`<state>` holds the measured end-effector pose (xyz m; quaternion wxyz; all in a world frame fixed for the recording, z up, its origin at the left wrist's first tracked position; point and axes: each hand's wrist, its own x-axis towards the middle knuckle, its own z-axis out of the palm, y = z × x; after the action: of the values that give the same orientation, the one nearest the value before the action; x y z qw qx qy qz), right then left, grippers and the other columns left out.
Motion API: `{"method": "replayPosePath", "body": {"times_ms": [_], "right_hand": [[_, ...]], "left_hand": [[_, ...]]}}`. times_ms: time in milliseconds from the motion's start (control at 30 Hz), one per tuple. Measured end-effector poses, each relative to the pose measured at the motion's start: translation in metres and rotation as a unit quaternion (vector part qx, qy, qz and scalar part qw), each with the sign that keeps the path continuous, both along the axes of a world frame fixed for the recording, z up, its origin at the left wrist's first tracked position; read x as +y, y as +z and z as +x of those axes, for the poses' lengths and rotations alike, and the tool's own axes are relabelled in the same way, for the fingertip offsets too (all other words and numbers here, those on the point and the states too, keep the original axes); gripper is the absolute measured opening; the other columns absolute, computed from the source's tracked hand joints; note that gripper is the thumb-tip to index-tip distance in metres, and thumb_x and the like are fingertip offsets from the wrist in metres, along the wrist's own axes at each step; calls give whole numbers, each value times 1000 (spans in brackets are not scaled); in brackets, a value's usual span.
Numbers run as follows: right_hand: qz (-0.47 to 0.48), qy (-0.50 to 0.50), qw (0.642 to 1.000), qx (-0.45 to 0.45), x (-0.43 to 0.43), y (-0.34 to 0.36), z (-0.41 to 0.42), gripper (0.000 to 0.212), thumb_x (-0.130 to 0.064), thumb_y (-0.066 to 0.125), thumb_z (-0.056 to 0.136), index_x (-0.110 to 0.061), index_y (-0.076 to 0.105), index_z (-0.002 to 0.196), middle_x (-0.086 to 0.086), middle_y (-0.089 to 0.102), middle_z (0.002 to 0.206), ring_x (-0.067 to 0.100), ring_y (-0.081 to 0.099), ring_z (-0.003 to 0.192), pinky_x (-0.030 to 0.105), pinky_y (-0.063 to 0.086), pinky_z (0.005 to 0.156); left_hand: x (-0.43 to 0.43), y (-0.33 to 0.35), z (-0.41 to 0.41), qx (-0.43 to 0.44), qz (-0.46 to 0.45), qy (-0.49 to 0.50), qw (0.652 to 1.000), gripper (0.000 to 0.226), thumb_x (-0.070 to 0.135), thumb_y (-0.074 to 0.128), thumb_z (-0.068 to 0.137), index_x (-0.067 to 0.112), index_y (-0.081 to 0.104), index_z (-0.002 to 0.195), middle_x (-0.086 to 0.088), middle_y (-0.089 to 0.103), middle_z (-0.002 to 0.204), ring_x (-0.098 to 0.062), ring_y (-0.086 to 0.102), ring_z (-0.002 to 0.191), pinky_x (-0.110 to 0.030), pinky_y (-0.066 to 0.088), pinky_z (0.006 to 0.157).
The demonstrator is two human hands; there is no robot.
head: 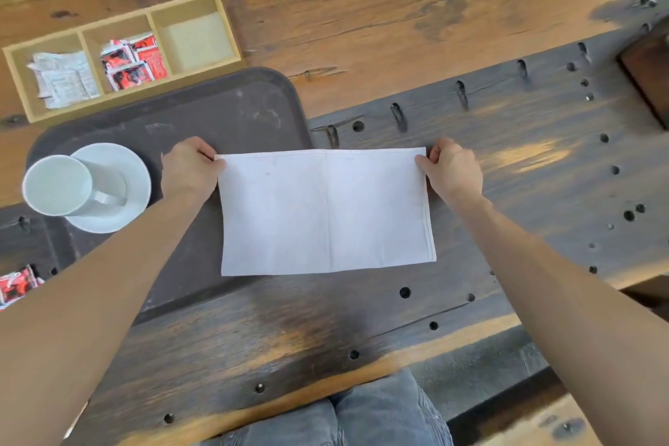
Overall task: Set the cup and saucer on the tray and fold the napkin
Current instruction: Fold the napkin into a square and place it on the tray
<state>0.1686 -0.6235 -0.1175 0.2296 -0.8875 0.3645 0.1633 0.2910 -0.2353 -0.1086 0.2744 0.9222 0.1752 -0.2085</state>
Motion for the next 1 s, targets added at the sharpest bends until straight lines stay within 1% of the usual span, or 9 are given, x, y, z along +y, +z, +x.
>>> {"method": "replayPosePath", "body": {"times_ms": [100, 200, 367, 467, 567, 667, 833, 900, 1000], "right_hand": [[-8, 5, 1000, 6, 3, -2, -3, 23, -39, 61, 93, -17, 56, 89, 20, 70, 101, 42, 62, 100, 37, 41, 74], [-20, 8, 1000, -14, 10, 4, -5, 25, -38, 57, 94, -13, 58, 93, 19, 70, 99, 41, 62, 96, 38, 42, 74], [31, -76, 985, -153, 44, 35, -26, 27, -38, 55, 94, -12, 55, 86, 7, 69, 85, 34, 63, 84, 41, 50, 74], [173, -159, 965, -114, 87, 50, -63, 24, -33, 57, 91, -12, 61, 79, 2, 72, 70, 22, 68, 67, 36, 55, 71], [352, -230, 907, 10, 136, 57, -108, 30, -34, 61, 95, -9, 72, 85, 6, 76, 73, 16, 66, 60, 34, 59, 67], [458, -303, 832, 84, 174, 55, -139, 33, -43, 64, 96, -12, 75, 101, 7, 80, 91, 14, 71, 70, 30, 63, 69], [548, -526, 649, -49, 208, 43, -147, 22, -28, 75, 92, -12, 67, 107, 8, 71, 101, 22, 74, 91, 31, 63, 78], [541, -558, 625, -71, 212, 41, -141, 17, -22, 75, 93, -9, 66, 101, 8, 68, 97, 19, 65, 79, 27, 59, 68], [534, -551, 639, -63, 213, 42, -132, 17, -15, 72, 94, -10, 59, 85, 5, 60, 80, 14, 56, 64, 24, 50, 55]], "left_hand": [[-15, 14, -6, -77, 126, -183, 972, 30, 13, 65, 86, 14, 61, 116, -15, 59, 118, -39, 58, 112, -48, 51, 81], [-50, 26, -9, -128, 68, -337, 930, 31, 10, 65, 89, 10, 59, 119, -14, 54, 121, -37, 56, 110, -49, 53, 81], [-127, 28, -13, -35, -16, -464, 885, 39, 12, 65, 92, 12, 60, 131, -13, 55, 130, -37, 60, 113, -46, 50, 93], [-153, 21, -15, 23, 4, -466, 885, 44, 13, 63, 92, 18, 57, 135, -10, 60, 135, -34, 59, 121, -46, 51, 98], [-161, 19, -19, 25, 38, -458, 888, 43, 7, 59, 90, 22, 59, 129, -7, 63, 133, -34, 61, 117, -45, 54, 93], [-160, 21, -21, 26, 24, -424, 905, 40, 3, 56, 87, 22, 63, 122, -6, 64, 129, -33, 63, 109, -45, 56, 90], [-151, 29, -23, 55, -45, -344, 936, 41, -8, 48, 87, 16, 66, 116, -9, 63, 125, -37, 72, 91, -49, 62, 80], [-147, 32, -24, 61, -68, -314, 945, 42, -10, 46, 88, 15, 66, 115, -13, 62, 122, -37, 74, 86, -49, 63, 77], [-142, 38, -24, 38, -73, -298, 951, 45, -10, 44, 88, 16, 66, 117, -17, 67, 112, -35, 74, 81, -45, 62, 78]]}}
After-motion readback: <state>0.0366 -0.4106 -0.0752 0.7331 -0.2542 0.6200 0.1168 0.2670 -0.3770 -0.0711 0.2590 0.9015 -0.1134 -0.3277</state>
